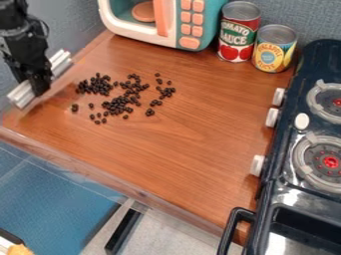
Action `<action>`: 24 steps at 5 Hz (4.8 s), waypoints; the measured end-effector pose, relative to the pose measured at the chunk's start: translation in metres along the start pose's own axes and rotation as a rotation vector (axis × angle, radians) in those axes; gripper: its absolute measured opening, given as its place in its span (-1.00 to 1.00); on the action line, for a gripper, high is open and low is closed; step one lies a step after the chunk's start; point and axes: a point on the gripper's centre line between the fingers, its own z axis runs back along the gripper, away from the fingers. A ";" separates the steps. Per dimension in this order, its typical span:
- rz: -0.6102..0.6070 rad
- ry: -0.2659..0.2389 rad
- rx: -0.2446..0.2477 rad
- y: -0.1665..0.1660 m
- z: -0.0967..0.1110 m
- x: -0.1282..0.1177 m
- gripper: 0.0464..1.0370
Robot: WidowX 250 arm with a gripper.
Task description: Sweep into pile
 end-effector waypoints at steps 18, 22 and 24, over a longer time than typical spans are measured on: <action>0.188 -0.025 -0.187 -0.179 -0.009 0.012 -0.31; 0.210 -0.067 -0.266 -0.176 0.030 0.024 -0.31; 0.180 -0.125 -0.205 -0.116 0.060 0.039 -0.31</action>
